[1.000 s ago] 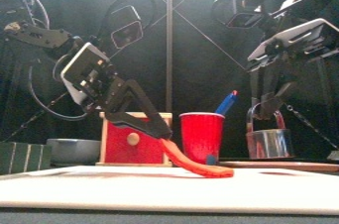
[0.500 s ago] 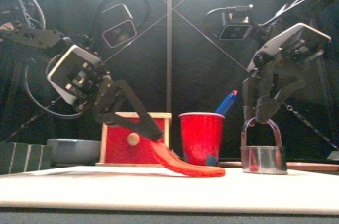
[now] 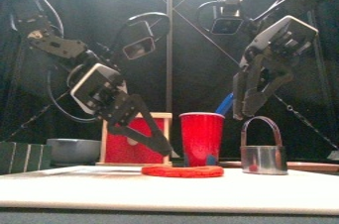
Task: Get the cutter from the drawer then cut the dough then place the extra dough in the bowl
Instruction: Place the extra dough in the bowl
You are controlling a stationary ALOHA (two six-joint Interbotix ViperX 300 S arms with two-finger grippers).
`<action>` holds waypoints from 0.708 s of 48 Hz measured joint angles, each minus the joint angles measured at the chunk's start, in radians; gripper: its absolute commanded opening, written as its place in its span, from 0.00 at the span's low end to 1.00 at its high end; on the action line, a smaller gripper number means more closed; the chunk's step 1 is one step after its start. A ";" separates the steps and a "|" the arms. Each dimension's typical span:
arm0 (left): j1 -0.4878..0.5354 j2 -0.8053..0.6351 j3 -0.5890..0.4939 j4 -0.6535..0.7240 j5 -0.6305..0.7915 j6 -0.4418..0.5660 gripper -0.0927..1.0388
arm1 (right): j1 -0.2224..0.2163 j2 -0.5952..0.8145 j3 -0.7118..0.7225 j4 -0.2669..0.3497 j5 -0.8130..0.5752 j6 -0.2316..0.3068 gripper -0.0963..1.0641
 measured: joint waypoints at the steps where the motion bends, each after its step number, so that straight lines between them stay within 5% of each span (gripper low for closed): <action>1: 0.003 0.003 -0.005 0.000 0.011 0.002 0.76 | 0.002 0.000 0.000 0.002 0.000 0.002 0.73; 34: 0.044 0.005 -0.034 -0.037 0.156 -0.002 0.61 | 0.005 0.018 0.000 0.012 0.000 0.000 0.73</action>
